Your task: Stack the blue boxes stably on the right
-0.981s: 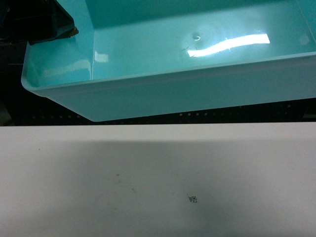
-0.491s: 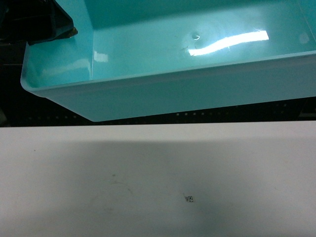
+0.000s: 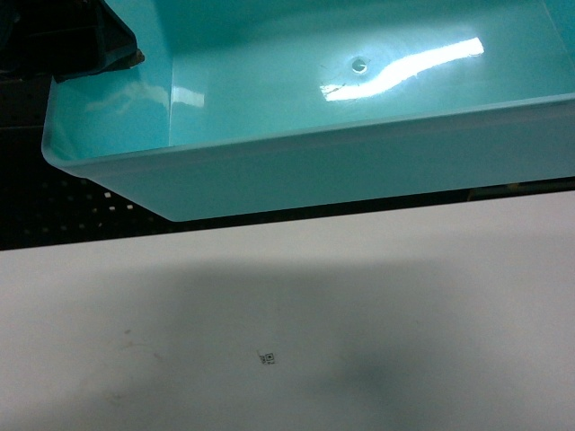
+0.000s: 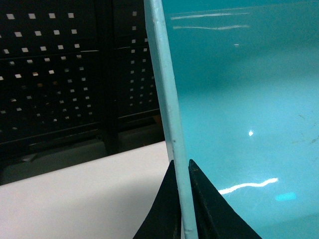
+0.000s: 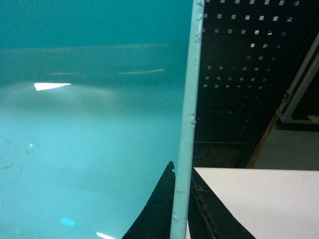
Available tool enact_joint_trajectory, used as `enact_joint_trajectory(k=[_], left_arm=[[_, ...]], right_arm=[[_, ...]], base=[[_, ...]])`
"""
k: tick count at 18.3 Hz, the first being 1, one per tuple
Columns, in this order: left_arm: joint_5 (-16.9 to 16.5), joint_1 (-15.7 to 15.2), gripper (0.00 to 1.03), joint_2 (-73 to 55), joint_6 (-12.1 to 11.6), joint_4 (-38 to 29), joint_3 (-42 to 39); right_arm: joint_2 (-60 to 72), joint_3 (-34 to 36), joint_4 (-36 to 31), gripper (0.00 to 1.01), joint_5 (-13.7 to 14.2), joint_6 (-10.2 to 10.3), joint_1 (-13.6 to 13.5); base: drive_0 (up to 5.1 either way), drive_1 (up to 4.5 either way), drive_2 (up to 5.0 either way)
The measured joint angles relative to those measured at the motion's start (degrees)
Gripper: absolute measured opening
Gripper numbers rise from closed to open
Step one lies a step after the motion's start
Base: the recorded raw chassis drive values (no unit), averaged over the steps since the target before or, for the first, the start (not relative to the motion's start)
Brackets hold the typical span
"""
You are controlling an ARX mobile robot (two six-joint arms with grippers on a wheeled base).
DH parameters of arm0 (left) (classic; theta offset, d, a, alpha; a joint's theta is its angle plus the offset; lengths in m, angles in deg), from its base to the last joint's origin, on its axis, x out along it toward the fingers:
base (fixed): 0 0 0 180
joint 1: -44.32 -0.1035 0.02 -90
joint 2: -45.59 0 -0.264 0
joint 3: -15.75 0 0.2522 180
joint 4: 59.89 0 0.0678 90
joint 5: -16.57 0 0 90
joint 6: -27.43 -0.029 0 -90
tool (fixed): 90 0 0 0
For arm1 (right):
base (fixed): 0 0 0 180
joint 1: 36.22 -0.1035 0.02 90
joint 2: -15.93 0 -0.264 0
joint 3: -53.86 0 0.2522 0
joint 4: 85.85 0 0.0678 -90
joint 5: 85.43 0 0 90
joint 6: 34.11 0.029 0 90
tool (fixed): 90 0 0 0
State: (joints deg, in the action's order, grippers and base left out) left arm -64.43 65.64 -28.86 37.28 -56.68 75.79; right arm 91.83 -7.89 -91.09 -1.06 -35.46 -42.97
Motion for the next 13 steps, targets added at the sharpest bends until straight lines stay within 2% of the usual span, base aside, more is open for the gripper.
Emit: enact_joint_trajectory(k=[13], left_arm=[[-0.1,0.0,0.02,0.0,0.0,0.0,0.0]], right_arm=[[0.0,0.0,0.0,0.07,0.0,0.0,0.0]], base=[[-2.0,-2.04,-2.0]])
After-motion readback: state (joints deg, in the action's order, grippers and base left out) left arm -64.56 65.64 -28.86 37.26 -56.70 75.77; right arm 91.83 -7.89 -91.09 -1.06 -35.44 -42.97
